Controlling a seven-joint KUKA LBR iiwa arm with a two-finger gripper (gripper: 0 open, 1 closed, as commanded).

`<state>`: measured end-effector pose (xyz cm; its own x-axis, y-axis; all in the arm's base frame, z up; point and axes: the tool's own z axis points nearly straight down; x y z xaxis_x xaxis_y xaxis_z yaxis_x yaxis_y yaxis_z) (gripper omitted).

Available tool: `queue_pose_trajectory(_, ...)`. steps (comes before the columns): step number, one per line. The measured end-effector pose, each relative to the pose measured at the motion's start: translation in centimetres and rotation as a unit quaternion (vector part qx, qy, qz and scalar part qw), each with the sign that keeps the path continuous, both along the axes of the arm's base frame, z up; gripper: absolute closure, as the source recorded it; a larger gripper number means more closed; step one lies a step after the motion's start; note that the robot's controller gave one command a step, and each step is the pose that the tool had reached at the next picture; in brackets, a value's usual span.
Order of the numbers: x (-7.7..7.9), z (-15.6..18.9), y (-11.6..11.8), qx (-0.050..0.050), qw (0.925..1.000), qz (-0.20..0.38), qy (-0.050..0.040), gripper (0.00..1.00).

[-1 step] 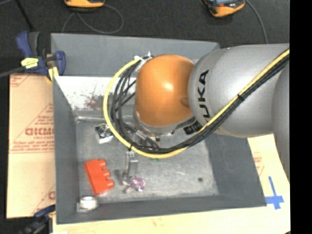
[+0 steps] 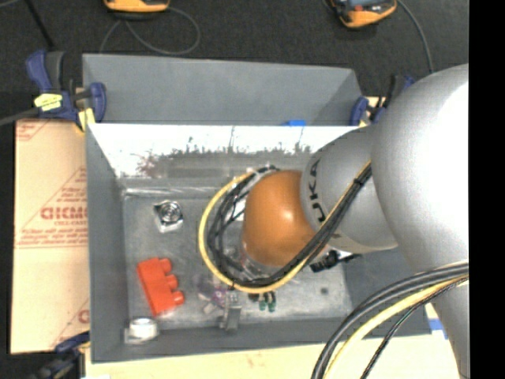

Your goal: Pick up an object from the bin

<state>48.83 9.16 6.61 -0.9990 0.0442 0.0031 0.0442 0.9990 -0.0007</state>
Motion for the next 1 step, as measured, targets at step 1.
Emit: queue_pose_trajectory(1,-0.9,3.47,2.62,0.001,0.9906,-0.137,-0.0038,0.0)
